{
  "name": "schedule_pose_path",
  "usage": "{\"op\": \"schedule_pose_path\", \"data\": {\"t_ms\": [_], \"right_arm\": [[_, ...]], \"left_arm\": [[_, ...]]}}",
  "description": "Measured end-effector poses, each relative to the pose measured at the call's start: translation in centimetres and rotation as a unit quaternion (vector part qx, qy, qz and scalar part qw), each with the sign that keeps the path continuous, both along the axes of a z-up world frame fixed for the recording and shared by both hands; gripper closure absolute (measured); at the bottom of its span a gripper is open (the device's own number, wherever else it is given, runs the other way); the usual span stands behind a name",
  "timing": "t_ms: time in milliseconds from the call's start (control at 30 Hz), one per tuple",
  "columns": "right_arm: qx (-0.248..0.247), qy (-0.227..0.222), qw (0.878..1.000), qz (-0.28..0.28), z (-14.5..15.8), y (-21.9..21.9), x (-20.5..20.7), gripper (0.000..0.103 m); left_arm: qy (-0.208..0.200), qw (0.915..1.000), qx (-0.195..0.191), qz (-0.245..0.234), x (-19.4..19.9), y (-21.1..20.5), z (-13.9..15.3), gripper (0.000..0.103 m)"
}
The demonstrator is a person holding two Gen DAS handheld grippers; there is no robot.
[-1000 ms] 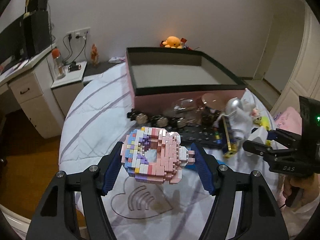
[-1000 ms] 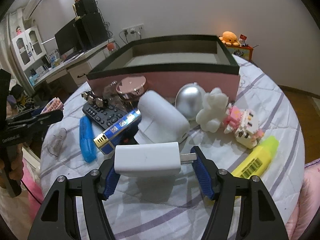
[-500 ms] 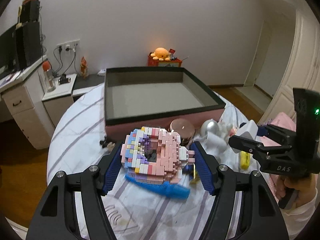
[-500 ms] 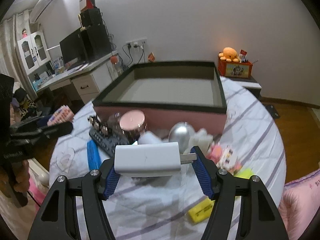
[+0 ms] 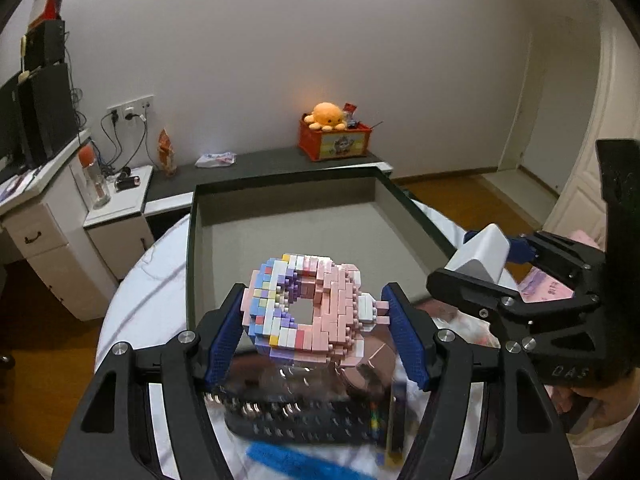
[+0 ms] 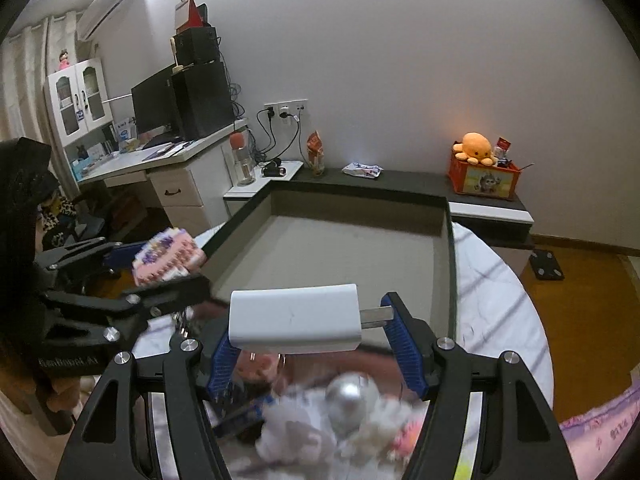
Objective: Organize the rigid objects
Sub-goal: 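Carry the donut and charger into the pink box and open both grippers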
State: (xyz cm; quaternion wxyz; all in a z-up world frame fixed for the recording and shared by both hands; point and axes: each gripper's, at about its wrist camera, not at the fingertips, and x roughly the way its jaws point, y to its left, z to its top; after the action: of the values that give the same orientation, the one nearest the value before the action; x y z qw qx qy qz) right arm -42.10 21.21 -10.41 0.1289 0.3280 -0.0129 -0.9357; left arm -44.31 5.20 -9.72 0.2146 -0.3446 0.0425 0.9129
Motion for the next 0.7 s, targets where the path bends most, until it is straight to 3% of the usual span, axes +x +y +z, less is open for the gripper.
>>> {"op": "schedule_pose_path", "data": {"t_ms": [300, 500, 700], "right_arm": [[0.014, -0.058, 0.998, 0.005, -3.2, 0.6, -7.3, 0.035], [0.007, -0.091, 0.996, 0.001, -5.8, 1.1, -9.2, 0.035], [0.006, -0.093, 0.996, 0.001, -6.0, 1.4, -9.4, 0.034]], "left_arm": [[-0.062, 0.9974, -0.019, 0.031, -7.6, 0.4, -3.5, 0.034], [-0.076, 0.9957, -0.034, 0.041, -9.0, 0.4, -5.7, 0.034], [-0.083, 0.9947, -0.04, 0.046, -9.2, 0.4, -6.8, 0.031]]}}
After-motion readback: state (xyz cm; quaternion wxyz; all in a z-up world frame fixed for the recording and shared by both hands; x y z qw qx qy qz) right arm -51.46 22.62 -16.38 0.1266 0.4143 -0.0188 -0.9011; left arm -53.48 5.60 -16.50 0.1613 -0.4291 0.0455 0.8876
